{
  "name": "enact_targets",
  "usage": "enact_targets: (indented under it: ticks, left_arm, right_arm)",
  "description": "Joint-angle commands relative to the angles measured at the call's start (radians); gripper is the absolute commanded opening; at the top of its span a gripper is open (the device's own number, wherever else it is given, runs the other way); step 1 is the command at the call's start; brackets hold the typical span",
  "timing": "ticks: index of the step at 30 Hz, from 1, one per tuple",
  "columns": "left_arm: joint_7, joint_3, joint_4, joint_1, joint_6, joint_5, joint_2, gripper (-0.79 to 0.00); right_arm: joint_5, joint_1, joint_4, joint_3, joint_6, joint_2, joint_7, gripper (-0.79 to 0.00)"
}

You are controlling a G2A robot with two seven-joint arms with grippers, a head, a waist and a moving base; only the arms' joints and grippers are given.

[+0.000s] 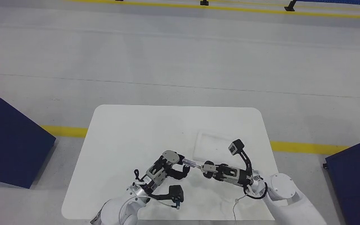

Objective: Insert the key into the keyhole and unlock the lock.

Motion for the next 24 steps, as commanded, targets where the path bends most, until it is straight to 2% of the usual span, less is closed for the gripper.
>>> enact_targets:
  ticks: [1, 10, 16, 24]
  left_arm:
    - [0.001, 0.000, 0.000, 0.000, 0.000, 0.001, 0.000, -0.785]
    - [0.001, 0.000, 0.000, 0.000, 0.000, 0.001, 0.000, -0.785]
    - [0.001, 0.000, 0.000, 0.000, 0.000, 0.001, 0.000, -0.785]
    - [0.001, 0.000, 0.000, 0.000, 0.000, 0.001, 0.000, -0.785]
  right_arm:
    - [-0.007, -0.001, -0.001, 0.000, -0.005, 0.000, -0.005, -0.785]
    - [-0.002, -0.005, -0.009, -0.002, 0.015, -0.001, -0.027, -0.785]
    - [0.130, 0.008, -0.010, 0.006, 0.229, -0.001, 0.018, -0.785]
    - [0.233, 0.028, 0.004, 0.013, 0.449, -0.001, 0.028, -0.785]
